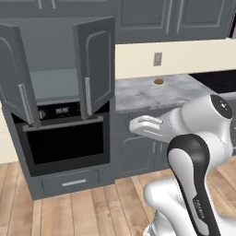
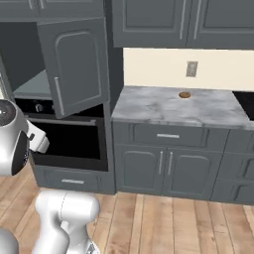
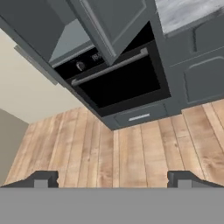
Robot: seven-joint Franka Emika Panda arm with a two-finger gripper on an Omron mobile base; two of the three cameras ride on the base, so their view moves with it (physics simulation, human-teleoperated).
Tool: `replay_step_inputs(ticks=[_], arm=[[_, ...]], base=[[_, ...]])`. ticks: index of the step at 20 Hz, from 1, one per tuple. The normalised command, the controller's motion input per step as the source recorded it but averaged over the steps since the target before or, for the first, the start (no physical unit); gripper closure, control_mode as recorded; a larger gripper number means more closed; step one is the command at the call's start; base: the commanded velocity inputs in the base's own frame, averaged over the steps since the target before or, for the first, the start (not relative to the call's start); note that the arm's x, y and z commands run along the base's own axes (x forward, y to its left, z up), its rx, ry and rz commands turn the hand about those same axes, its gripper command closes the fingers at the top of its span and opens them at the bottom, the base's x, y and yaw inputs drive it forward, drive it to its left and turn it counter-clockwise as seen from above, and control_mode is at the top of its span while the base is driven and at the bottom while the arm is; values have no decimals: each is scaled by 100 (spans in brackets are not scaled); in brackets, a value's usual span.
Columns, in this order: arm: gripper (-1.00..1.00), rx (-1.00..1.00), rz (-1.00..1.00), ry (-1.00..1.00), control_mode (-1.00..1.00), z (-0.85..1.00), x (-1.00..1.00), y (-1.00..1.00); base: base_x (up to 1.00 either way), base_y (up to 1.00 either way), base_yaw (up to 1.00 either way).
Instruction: Close all open cabinet doors.
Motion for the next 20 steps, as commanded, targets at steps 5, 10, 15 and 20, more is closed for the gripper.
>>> replay_step_inputs(ticks=[5, 10, 15, 20], arm=[[-100, 0, 0, 0, 100, 0, 0, 0], [-100, 0, 0, 0, 100, 0, 0, 0], [-100, 0, 0, 0, 100, 0, 0, 0], [-100, 0, 0, 0, 100, 0, 0, 0]], base=[[-23, 73, 0], [7, 54, -5], [34, 43, -10], [40, 18, -6]])
